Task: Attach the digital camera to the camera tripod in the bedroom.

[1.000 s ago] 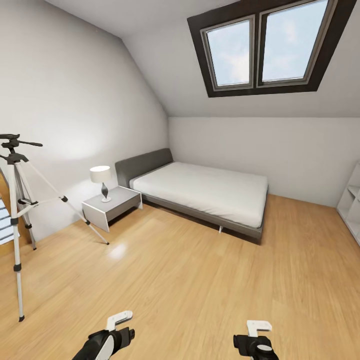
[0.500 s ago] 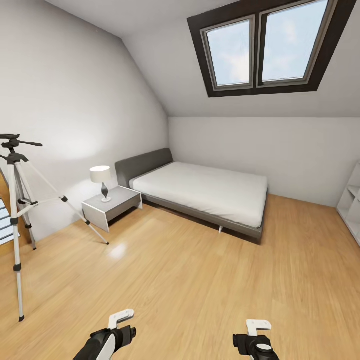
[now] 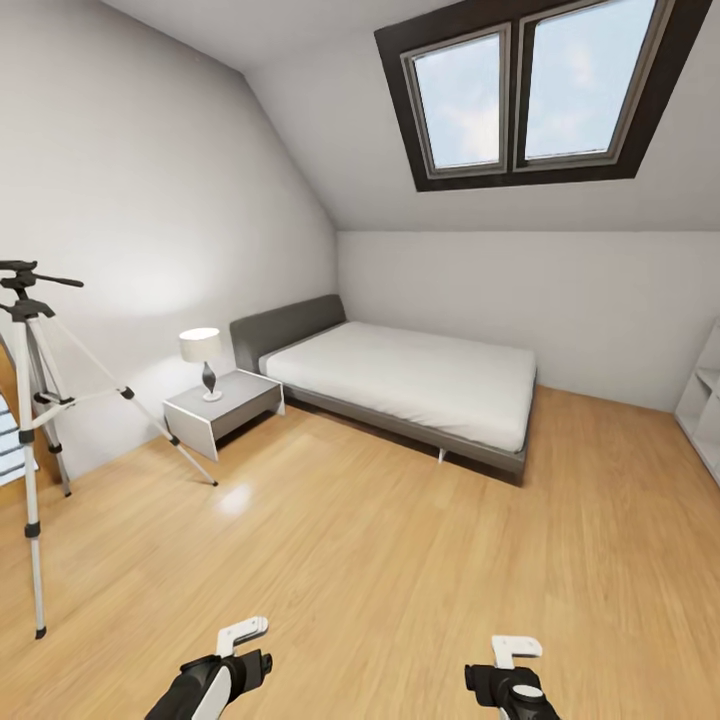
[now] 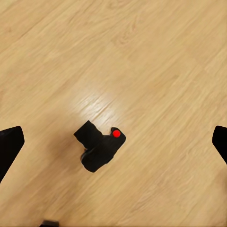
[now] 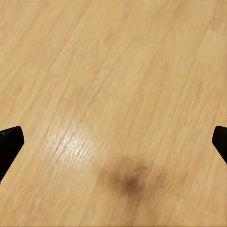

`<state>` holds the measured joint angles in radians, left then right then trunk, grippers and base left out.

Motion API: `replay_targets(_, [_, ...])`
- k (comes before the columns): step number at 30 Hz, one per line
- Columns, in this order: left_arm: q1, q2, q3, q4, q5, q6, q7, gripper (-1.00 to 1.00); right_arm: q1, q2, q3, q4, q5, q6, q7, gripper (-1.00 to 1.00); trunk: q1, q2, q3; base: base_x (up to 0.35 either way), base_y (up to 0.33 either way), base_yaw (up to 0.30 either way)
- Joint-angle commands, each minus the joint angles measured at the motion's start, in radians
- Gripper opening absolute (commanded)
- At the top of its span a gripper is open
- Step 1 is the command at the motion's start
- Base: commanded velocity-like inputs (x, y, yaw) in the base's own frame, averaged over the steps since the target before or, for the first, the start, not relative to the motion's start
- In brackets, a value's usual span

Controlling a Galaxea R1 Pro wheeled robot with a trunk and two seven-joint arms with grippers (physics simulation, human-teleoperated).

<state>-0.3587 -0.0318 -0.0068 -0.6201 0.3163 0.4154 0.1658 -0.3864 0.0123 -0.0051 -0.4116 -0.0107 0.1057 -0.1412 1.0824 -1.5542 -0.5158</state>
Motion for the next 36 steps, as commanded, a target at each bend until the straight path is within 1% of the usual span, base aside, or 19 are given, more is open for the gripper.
replay_targets(1, [0.000,0.001,-0.001,-0.003,0.011,0.005,0.007,1.00,0.000,0.001,0.000,-0.012,-0.001,0.008,-0.003,1.00,0.004,-0.008,-0.004,0.000,0.000,0.000])
replay_targets(4, [0.000,0.004,0.001,-0.007,0.011,0.007,0.007,1.00,0.000,0.006,0.000,-0.053,-0.002,0.021,-0.004,1.00,0.015,-0.029,-0.014,0.000,0.000,0.000])
replay_targets(7, [0.000,0.007,0.001,-0.015,0.010,0.007,0.007,1.00,0.000,0.021,0.000,-0.089,-0.001,0.050,-0.004,1.00,0.027,-0.050,-0.023,0.000,0.000,0.000])
replay_targets(9, [0.000,0.007,0.002,-0.020,0.010,0.008,0.007,1.00,0.000,0.031,0.000,-0.103,0.002,0.073,-0.002,1.00,0.035,-0.064,-0.029,0.000,0.000,0.000])
replay_targets(13, [0.000,0.008,0.002,-0.025,0.010,0.008,0.008,1.00,0.000,0.040,0.005,-0.117,0.005,0.110,0.001,1.00,0.050,-0.092,-0.042,0.000,0.000,0.000])
replay_targets(15, [0.000,0.006,0.002,-0.020,0.010,0.008,0.009,1.00,0.000,0.041,0.009,-0.124,0.006,0.130,0.004,1.00,0.058,-0.106,-0.048,0.000,0.000,0.000])
replay_targets(17, [0.000,0.005,0.001,-0.018,0.010,0.008,0.009,1.00,0.000,0.040,0.010,-0.125,0.006,0.134,0.004,1.00,0.065,-0.120,-0.054,0.000,0.000,0.000])
replay_targets(36, [0.000,0.004,-0.001,-0.012,0.010,0.007,0.008,1.00,0.000,0.041,0.007,-0.111,0.006,0.140,0.004,1.00,0.138,-0.253,-0.114,0.000,0.000,0.000])
